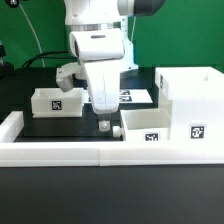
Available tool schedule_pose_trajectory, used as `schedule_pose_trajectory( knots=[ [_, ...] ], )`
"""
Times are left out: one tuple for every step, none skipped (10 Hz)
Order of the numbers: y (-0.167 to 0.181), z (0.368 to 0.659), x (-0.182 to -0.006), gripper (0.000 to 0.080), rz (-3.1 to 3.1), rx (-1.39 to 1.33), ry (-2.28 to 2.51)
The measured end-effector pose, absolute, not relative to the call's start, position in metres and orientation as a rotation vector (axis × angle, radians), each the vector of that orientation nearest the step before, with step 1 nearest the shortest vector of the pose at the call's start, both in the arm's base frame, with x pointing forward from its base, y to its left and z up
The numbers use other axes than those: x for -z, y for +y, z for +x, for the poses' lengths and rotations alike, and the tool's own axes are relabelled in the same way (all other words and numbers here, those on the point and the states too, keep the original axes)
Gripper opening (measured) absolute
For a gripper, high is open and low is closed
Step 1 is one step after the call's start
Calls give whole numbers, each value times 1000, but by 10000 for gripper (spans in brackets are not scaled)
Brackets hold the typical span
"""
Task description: Assemble drawer
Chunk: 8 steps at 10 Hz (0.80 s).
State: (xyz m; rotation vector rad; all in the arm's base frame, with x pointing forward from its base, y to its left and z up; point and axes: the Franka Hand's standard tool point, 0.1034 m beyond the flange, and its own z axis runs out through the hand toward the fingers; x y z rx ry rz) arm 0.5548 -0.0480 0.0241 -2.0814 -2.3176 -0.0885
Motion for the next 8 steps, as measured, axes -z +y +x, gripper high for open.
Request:
schedule_pose_trajectory(
  knots=[
    [-43,552,-19,649,-2101,83,-2285],
    [-38,550,-14,649,-2117,84,-2263],
    [-34,550,-13,649,-2157,82,-2228],
    [-32,551,-13,649,-2194,78,-2193],
    [-28,553,-15,649,-2209,76,-2185],
    [-22,555,-16,649,-2214,76,-2175],
    [-18,557,-17,649,-2219,79,-2169],
    [-14,557,-17,649,-2222,80,-2165]
  ],
)
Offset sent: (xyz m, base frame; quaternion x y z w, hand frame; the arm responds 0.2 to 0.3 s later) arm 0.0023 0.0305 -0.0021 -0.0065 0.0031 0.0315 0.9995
